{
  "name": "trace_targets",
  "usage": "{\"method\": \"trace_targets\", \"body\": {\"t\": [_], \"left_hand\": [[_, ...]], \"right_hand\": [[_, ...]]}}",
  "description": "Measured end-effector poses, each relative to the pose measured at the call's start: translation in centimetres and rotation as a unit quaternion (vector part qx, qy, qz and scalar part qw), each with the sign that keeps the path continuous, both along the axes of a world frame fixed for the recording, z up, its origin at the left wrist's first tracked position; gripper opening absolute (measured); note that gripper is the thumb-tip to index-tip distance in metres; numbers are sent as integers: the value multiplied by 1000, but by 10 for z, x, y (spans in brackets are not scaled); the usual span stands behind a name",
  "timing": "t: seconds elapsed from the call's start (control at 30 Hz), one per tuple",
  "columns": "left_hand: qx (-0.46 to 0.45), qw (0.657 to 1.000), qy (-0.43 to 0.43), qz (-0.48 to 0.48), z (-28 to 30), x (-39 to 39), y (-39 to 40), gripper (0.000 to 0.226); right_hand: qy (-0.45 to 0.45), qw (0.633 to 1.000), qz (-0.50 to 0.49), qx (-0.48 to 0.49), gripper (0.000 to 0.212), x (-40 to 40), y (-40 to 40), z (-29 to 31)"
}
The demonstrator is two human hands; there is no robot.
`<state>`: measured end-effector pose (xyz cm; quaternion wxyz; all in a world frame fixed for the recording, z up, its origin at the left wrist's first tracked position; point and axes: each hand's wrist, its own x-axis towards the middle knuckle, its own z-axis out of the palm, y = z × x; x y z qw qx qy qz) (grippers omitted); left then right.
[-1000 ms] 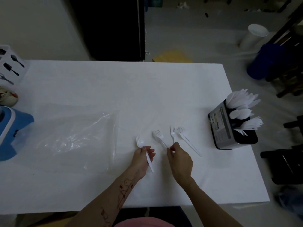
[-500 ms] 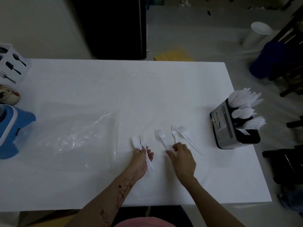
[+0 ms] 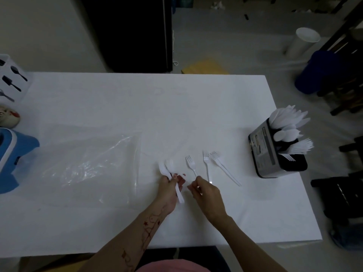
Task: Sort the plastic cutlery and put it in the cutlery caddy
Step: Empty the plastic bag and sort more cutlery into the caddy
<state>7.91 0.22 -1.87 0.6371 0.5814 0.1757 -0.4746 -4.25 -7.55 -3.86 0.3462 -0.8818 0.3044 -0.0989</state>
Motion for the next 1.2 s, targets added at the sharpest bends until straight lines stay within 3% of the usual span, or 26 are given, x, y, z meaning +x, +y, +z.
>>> {"method": "trace_targets", "body": {"t": [0.13,0.23,0.3,0.4,0.5,0.77,0.93,1.07,1.2], "left_hand": [[-27,1000,0,-12,-1,0,2,21],[-28,999,33,29,-3,2,2,18],[-12,997,46,54,-4,4,2,17],[4,997,50,59,-1,4,3,23],[15,998,53,41,-2,1,4,22],[10,999,37,-10,-4,0,4,22],[42,998,30,-20,-6,-1,-1,23],[39,998,52,-20,-6,-1,-4,23],[20,998,49,-42,-6,-3,-6,19]], "right_hand": [[-21,998,56,22,3,-2,-2,-2],[-17,998,49,47,13,-2,-5,6],[21,1000,-16,-5,16,-2,-8,6],[149,980,-123,-53,25,0,-13,5],[233,965,-113,-50,24,5,-17,2],[271,956,-99,-43,16,13,-18,0],[234,968,-80,-51,14,7,-17,3],[99,992,-54,-49,6,-2,-13,5],[27,999,-14,-45,8,-7,-7,1]]}}
